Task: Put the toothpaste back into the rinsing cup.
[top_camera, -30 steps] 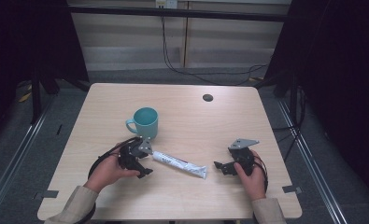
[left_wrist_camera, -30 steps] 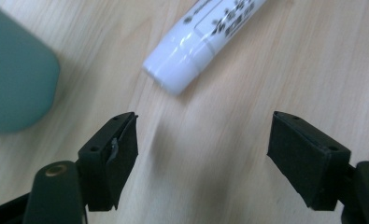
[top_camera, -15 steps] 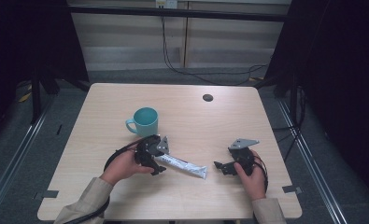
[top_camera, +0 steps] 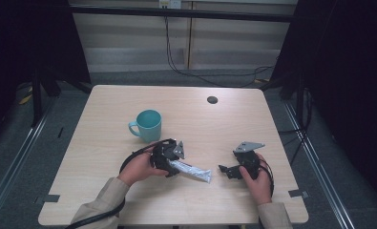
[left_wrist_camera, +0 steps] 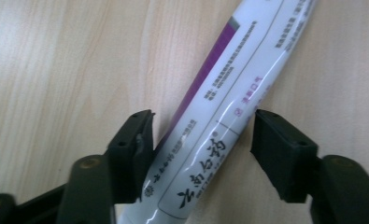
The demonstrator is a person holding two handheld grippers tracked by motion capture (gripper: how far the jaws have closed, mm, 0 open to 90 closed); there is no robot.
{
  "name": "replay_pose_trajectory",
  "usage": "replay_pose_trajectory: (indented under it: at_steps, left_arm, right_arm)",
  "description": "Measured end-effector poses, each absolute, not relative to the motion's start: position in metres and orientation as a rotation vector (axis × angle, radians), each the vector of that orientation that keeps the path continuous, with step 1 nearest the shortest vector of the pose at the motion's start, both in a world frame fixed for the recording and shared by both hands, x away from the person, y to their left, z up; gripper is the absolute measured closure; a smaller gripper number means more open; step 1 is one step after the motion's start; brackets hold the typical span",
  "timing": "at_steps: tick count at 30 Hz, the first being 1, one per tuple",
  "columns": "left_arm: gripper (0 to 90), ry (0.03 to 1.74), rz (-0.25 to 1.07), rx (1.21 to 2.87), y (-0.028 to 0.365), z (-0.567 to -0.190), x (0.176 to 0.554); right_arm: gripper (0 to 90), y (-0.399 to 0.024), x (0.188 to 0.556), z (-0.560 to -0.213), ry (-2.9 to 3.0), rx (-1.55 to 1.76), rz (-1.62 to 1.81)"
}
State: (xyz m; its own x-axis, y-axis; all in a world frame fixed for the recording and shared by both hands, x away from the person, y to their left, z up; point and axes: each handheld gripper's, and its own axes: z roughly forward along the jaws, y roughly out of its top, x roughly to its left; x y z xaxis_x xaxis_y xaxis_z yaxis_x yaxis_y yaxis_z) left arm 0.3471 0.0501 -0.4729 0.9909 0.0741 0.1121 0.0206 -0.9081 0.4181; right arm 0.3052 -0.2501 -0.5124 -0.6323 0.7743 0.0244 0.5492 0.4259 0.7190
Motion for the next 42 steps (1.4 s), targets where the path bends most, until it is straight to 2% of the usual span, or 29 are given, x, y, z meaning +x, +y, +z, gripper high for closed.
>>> replay_pose_trajectory:
  at_steps: [8,16,27,32,36,39,40,42]
  left_arm:
    - [49.6,0.008,0.174,2.729,0.053,-0.471,0.345]
    - [54.6,0.028,0.133,2.746,0.069,-0.469,0.342]
    - [52.8,0.008,0.118,2.785,0.062,-0.466,0.342]
    - [46.2,0.017,0.107,2.755,0.053,-0.465,0.340]
    - [46.2,-0.006,0.099,2.755,0.044,-0.464,0.340]
    - [42.8,0.010,0.078,2.756,0.037,-0.469,0.339]
    - [43.2,-0.005,0.077,2.767,0.034,-0.471,0.338]
    - [51.3,-0.005,0.063,2.751,0.033,-0.471,0.338]
  right_arm:
    - [10.5,-0.250,0.305,-0.512,2.374,1.141,1.024]
    - [10.4,-0.250,0.305,-0.512,2.374,1.143,1.024]
    - [10.5,-0.250,0.305,-0.512,2.375,1.141,1.023]
    - [10.5,-0.250,0.305,-0.512,2.375,1.141,1.024]
    - [10.5,-0.250,0.305,-0.512,2.375,1.141,1.024]
    - [10.5,-0.250,0.305,-0.512,2.375,1.141,1.024]
    - [10.5,-0.250,0.305,-0.512,2.375,1.141,1.024]
    - [10.5,-0.250,0.305,-0.512,2.375,1.140,1.025]
